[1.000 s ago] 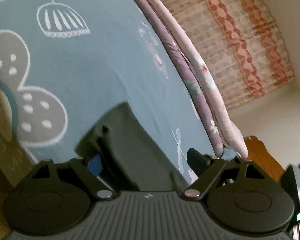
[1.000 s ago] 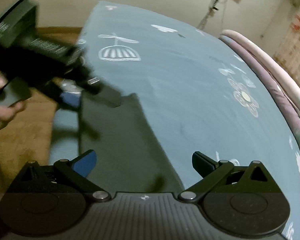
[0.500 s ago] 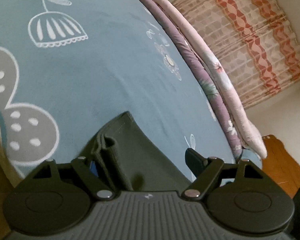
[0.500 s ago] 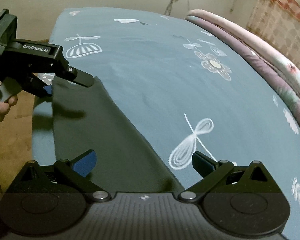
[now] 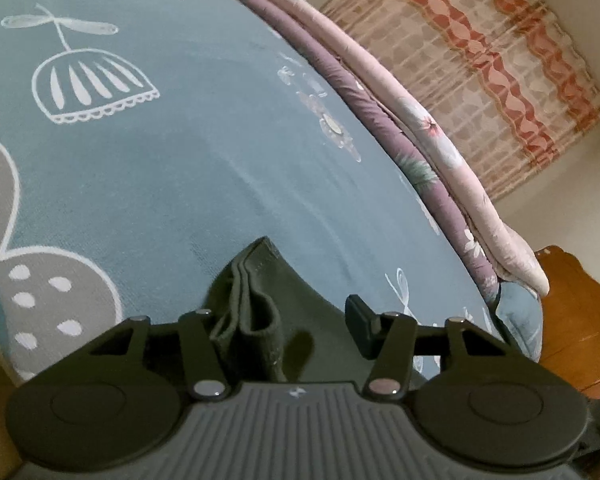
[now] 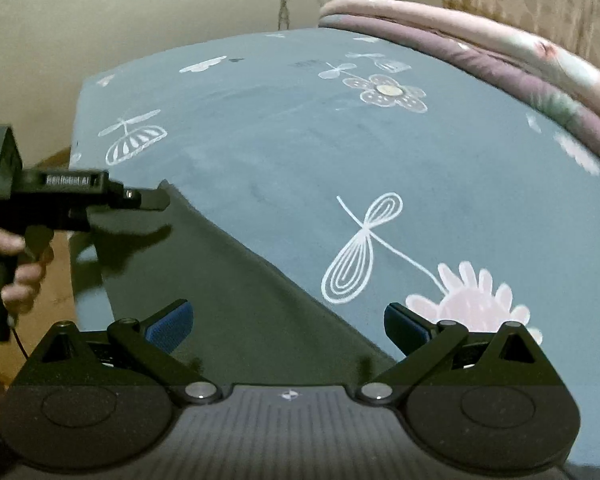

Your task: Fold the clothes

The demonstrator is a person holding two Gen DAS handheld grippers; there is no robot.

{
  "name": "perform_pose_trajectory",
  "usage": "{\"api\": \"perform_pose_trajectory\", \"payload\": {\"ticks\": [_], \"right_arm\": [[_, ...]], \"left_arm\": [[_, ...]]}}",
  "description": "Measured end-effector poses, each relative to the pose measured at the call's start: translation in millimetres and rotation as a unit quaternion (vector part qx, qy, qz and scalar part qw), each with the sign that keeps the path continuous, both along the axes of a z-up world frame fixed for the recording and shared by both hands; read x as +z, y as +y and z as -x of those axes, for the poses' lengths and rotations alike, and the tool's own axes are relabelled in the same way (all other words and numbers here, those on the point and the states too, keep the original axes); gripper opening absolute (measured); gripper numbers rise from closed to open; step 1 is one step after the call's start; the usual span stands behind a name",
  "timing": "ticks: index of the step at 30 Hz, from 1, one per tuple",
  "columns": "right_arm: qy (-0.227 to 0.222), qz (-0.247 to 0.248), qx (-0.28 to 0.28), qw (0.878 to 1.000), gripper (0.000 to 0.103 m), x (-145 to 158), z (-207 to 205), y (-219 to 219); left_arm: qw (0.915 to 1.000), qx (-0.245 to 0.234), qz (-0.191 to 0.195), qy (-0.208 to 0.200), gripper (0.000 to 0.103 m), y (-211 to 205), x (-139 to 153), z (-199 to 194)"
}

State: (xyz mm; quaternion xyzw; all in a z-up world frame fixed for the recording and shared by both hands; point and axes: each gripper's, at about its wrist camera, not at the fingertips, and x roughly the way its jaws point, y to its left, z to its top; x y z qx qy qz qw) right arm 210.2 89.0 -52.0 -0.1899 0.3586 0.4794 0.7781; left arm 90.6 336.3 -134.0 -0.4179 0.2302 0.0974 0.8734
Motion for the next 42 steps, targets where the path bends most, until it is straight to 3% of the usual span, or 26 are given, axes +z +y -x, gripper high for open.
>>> {"api": "perform_pose_trajectory", "payload": {"ticks": [4, 6, 10, 13, 18, 26, 28, 30, 34, 42], "right_arm": [[0.028, -0.017, -0.015, 0.999, 0.103, 1, -5, -6], [0.048, -0.025, -0.022, 0.998, 0.103, 0, -7, -7], [0.144, -0.067, -0.027, 0.987, 0.103, -4, -20, -7], [0.240, -0.108, -0.025, 0.964, 0.103, -10, -30, -5], [0.379, -0.156, -0.041, 0.911, 0.103, -31, -46, 1], [0.485, -0.201, -0.112, 0.844, 0.103, -61, -68, -2], [0.502, -0.205, -0.120, 0.831, 0.103, -66, -70, 2], [0.506, -0.200, -0.121, 0.830, 0.103, -70, -69, 10], [0.491, -0.164, -0.136, 0.845, 0.103, -76, -66, 23], [0.465, -0.178, -0.171, 0.851, 0.103, -75, -78, 38]], "left_arm": [[0.9997, 0.024, 0.002, 0.009, 0.005, 4, -6, 10], [0.9993, 0.028, 0.024, 0.007, 0.006, 8, -7, 13], [0.9998, 0.016, 0.007, 0.012, 0.005, 3, 7, 11], [0.9999, 0.009, -0.005, 0.001, 0.005, 1, 20, 13], [0.9993, -0.011, -0.033, -0.014, 0.005, -2, 35, 17], [0.9984, -0.029, -0.042, -0.024, 0.005, -1, 41, 17], [0.9983, -0.032, -0.042, -0.025, 0.005, 0, 43, 15], [0.9982, -0.032, -0.041, -0.027, 0.005, -1, 43, 14], [0.9981, -0.035, -0.041, -0.029, 0.005, -2, 42, 13], [0.9975, -0.045, -0.043, -0.035, 0.005, -3, 44, 14]]}}
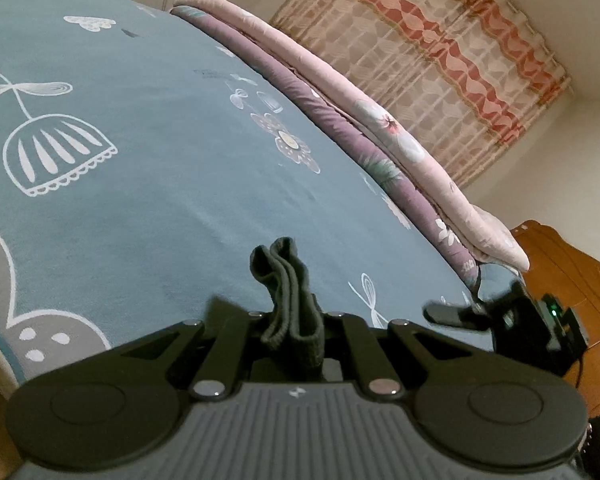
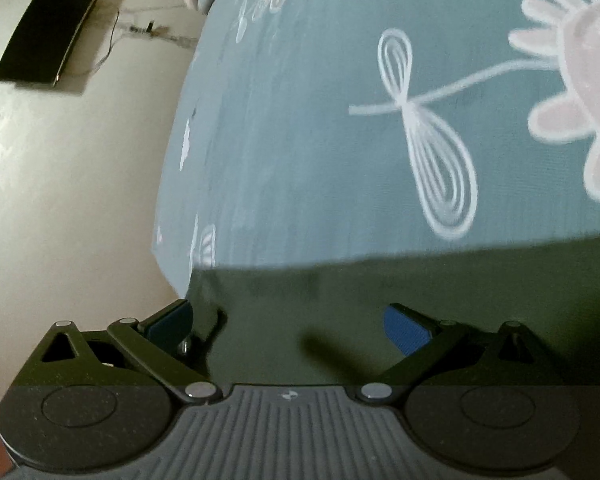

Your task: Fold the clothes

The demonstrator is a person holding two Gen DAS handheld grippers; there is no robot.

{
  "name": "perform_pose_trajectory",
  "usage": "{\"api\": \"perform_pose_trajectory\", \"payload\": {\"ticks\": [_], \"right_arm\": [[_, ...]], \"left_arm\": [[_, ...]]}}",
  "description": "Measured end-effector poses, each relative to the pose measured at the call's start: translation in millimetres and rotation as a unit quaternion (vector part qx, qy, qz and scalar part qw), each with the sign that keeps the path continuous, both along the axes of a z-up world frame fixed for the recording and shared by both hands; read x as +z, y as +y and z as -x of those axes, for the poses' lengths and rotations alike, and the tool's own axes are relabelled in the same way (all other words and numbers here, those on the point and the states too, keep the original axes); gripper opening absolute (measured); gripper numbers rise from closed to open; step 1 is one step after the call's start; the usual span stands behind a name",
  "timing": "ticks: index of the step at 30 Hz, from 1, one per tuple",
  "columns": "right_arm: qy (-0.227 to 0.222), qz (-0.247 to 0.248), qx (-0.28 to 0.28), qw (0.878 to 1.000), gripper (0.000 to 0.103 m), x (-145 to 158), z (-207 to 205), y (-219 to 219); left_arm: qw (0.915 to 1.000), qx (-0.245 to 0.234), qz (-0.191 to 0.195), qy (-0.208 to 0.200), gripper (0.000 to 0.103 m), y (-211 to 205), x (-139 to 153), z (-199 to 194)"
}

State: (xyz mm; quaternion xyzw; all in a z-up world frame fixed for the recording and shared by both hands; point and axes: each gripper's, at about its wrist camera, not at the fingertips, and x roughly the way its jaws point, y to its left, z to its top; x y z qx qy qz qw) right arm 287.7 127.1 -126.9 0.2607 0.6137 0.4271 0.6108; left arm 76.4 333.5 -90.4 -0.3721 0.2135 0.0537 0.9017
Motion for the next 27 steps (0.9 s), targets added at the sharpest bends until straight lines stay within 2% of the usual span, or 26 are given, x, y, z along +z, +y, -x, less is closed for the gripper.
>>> {"api": "perform_pose_trajectory", "payload": {"ticks": [10, 17, 27], "right_arm": [[-0.017, 0.013, -0.018, 1.000, 0.103, 4, 1, 8], [-0.018, 0.037, -0.004, 0.999, 0.103, 12, 23, 0], [0.035, 0.044, 0.005, 0.998, 0.103, 6, 48, -14]], "left_arm": [[1.0000, -0.006, 0.005, 0.001, 0.005, -1, -2, 0], [1.0000, -0.007, 0.004, 0.002, 0.005, -2, -2, 0], [0.9999, -0.011, 0.002, -0.002, 0.005, -6, -1, 0]]}}
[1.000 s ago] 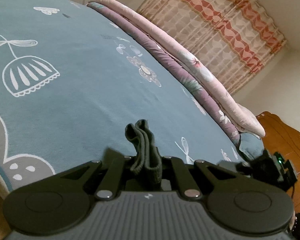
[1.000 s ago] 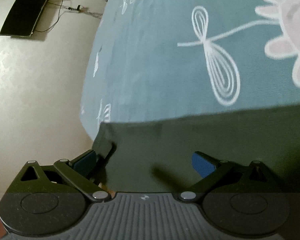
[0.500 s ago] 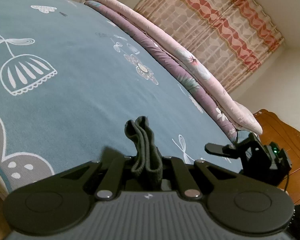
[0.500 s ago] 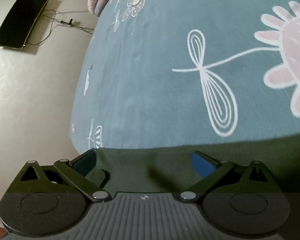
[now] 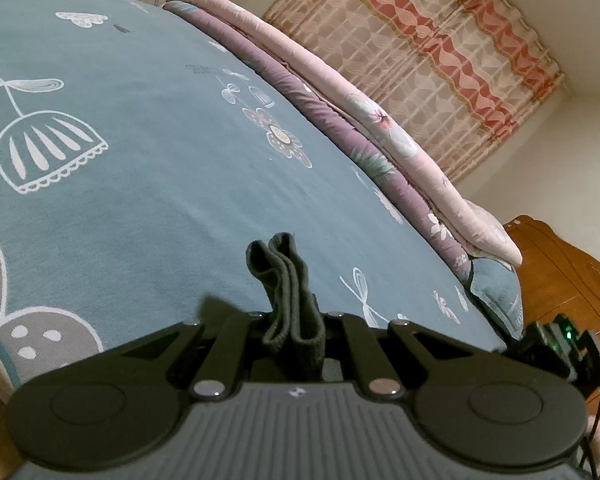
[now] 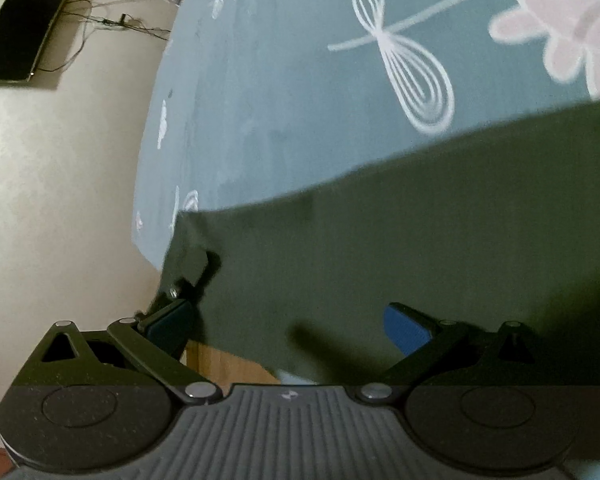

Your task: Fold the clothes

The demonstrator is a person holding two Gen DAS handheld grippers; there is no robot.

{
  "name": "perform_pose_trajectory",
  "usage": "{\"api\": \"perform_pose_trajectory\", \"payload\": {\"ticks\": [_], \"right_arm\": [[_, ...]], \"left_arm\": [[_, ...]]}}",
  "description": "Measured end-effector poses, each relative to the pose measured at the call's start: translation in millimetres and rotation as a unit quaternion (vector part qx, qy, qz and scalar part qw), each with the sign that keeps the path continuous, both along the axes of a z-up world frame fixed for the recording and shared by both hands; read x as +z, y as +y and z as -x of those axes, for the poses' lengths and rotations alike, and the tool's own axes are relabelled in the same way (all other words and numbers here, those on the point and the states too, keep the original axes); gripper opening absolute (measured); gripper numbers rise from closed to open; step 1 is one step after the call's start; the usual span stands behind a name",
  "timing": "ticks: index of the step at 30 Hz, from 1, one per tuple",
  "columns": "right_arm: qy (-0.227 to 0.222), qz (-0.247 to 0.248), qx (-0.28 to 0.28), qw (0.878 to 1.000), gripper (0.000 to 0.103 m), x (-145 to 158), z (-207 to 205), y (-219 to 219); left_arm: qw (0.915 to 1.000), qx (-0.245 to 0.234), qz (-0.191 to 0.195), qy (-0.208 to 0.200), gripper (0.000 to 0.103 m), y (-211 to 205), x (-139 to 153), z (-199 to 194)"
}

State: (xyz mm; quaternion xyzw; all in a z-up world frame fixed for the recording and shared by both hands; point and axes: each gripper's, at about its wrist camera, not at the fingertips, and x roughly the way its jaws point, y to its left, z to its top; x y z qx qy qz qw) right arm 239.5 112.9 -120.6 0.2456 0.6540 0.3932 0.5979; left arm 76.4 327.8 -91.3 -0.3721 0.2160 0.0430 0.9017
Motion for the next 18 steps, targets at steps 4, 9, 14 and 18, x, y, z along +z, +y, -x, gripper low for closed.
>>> {"api": "perform_pose_trajectory", "payload": {"ticks": [4, 9, 14, 18], "right_arm": [[0.012, 0.003, 0.010, 1.000, 0.103, -2, 13, -7], [0.029, 0.007, 0.032, 0.999, 0.103, -5, 30, -12], [0.001, -0.006, -0.003, 1.000, 0.103, 12, 20, -31], [-0.042, -0.013, -0.048, 0.998, 0.103, 35, 0, -72]], "left_arm": [[1.0000, -0.001, -0.001, -0.001, 0.005, -1, 1, -1], [1.0000, -0.002, -0.005, 0.000, 0.005, -4, 5, -2], [0.9998, -0.005, -0.021, 0.002, 0.005, -14, 18, -4], [0.9991, -0.017, -0.040, -0.001, 0.005, -28, 34, -6]]}}
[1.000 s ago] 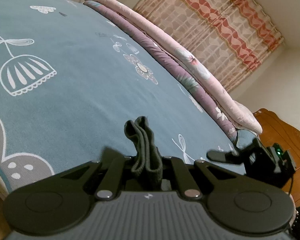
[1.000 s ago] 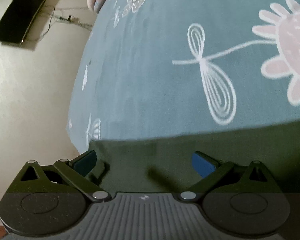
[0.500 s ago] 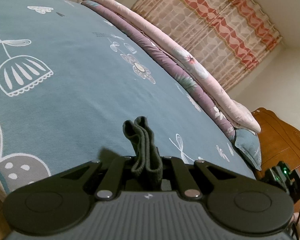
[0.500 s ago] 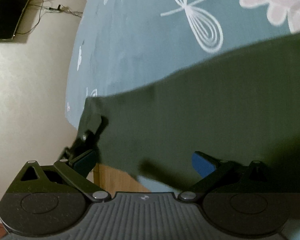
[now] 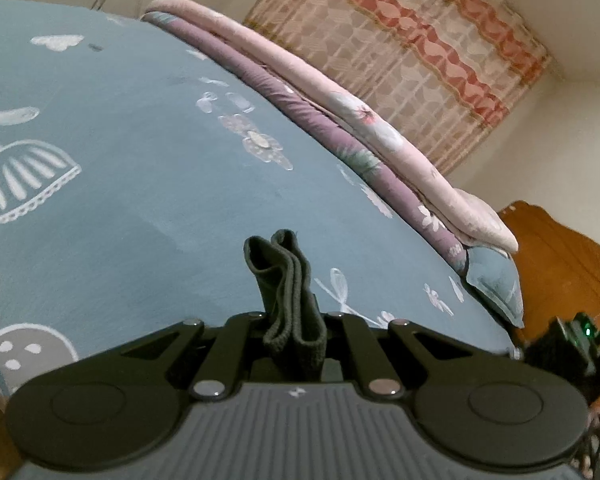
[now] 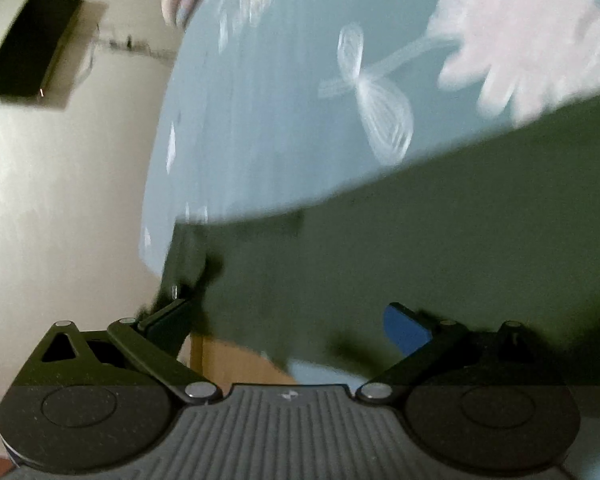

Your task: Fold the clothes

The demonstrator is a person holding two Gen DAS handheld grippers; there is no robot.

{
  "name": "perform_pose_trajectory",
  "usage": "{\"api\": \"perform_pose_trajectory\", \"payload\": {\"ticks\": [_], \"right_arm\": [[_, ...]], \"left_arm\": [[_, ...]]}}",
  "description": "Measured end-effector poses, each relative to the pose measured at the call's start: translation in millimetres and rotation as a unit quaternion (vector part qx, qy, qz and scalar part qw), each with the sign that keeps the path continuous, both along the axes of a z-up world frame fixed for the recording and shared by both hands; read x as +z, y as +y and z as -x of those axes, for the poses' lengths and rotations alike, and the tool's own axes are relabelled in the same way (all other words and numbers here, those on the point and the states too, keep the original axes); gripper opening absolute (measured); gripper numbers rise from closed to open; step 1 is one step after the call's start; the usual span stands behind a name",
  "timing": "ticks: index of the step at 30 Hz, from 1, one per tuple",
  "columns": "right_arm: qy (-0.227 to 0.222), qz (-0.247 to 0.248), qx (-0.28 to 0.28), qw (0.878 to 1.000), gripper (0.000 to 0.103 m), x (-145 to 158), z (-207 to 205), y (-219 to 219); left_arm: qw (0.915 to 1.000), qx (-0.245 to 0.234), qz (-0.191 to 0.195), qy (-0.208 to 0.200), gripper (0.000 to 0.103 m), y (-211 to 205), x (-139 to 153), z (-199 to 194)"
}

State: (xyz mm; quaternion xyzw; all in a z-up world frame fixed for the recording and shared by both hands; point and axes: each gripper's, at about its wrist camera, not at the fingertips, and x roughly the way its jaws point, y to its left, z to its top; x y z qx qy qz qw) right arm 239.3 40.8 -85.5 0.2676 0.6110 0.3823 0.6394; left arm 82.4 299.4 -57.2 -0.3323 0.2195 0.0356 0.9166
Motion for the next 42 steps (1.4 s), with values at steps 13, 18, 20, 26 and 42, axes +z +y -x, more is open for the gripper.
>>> {"api": "perform_pose_trajectory", "payload": {"ticks": [13, 18, 20, 26, 42], "right_arm": [[-0.125, 0.049, -0.104, 0.986, 0.103, 37, -41, -161], [-0.133, 0.040, -0.119, 0.983, 0.103, 39, -43, -208], [-0.133, 0.036, -0.125, 0.982, 0.103, 39, -43, -223], [-0.140, 0.036, -0.148, 0.978, 0.103, 36, -40, -266], [-0.128, 0.051, -0.206, 0.969, 0.103, 16, -34, -313]], "left_arm": [[0.9977, -0.026, -0.062, -0.006, 0.005, -98, 57, -18], [0.9949, -0.042, -0.091, 0.013, 0.006, -142, 63, -37], [0.9931, -0.051, -0.102, 0.025, 0.006, -159, 61, -45], [0.9757, -0.101, -0.177, 0.080, 0.006, -215, 39, -76], [0.9525, -0.218, -0.192, 0.091, 0.057, -223, 37, -90]]}}
